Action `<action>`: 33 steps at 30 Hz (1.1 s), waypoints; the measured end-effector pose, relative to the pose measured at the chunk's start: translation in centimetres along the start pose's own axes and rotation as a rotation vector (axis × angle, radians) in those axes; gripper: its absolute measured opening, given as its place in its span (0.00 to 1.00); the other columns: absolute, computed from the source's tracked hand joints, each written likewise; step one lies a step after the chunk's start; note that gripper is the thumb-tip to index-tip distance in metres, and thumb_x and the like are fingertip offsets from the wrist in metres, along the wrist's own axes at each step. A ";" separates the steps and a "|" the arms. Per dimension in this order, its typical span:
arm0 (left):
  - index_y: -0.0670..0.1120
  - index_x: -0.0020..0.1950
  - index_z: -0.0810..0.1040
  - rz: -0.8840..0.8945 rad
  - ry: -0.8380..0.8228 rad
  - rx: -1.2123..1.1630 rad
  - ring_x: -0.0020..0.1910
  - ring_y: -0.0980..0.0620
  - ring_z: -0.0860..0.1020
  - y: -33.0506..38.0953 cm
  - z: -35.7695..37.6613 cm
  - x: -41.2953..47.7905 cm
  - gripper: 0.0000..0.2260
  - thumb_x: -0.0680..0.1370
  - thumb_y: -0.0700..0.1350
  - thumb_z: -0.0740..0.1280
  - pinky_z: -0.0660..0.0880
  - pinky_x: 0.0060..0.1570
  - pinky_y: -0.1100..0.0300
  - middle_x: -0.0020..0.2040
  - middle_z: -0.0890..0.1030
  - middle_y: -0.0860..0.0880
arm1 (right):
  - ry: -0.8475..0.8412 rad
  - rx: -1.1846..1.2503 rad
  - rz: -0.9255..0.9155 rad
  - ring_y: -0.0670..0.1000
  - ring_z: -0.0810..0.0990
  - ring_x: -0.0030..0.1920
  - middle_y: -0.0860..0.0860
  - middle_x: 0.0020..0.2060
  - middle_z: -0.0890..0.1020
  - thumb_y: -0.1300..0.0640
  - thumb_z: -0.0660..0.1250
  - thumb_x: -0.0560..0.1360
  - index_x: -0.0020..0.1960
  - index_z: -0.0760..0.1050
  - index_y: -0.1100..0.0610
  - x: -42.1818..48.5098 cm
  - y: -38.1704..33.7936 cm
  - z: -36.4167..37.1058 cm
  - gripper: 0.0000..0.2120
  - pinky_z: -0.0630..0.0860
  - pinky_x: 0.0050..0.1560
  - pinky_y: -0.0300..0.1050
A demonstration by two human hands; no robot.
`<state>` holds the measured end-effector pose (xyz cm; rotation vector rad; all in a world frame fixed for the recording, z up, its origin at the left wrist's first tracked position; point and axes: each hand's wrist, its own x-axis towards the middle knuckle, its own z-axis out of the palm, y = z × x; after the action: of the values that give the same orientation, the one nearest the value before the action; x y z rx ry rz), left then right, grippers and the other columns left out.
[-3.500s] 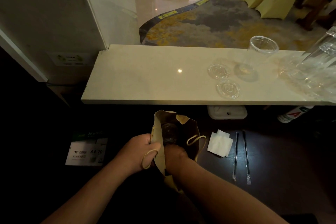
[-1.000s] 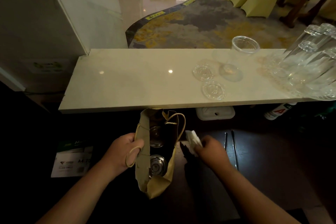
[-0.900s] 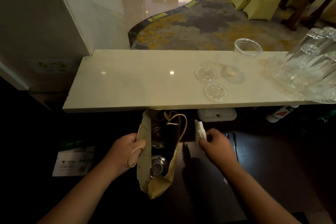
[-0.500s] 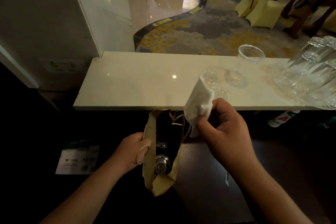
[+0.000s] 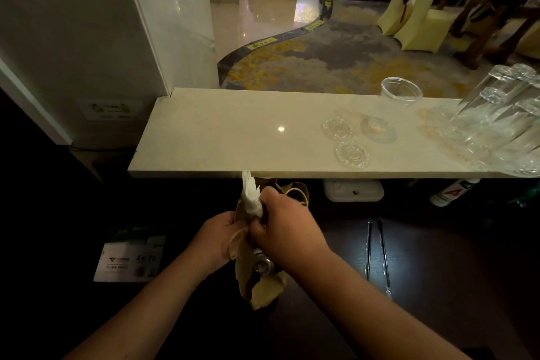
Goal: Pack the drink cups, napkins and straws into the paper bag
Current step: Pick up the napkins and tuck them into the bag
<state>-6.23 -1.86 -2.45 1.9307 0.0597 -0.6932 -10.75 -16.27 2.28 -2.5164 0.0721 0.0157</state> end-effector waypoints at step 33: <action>0.45 0.45 0.85 0.035 -0.024 0.088 0.48 0.39 0.84 0.2 -0.2 0.7 0.19 0.65 0.56 0.65 0.80 0.53 0.39 0.45 0.87 0.42 | -0.596 -0.287 0.168 0.56 0.80 0.50 0.52 0.49 0.82 0.56 0.69 0.77 0.57 0.81 0.54 6.2 4.3 4.9 0.09 0.80 0.54 0.52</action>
<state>-5.55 -1.98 -2.59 2.0021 -0.0198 -0.7061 -4.78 -17.17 -4.35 -2.6686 0.0389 0.8917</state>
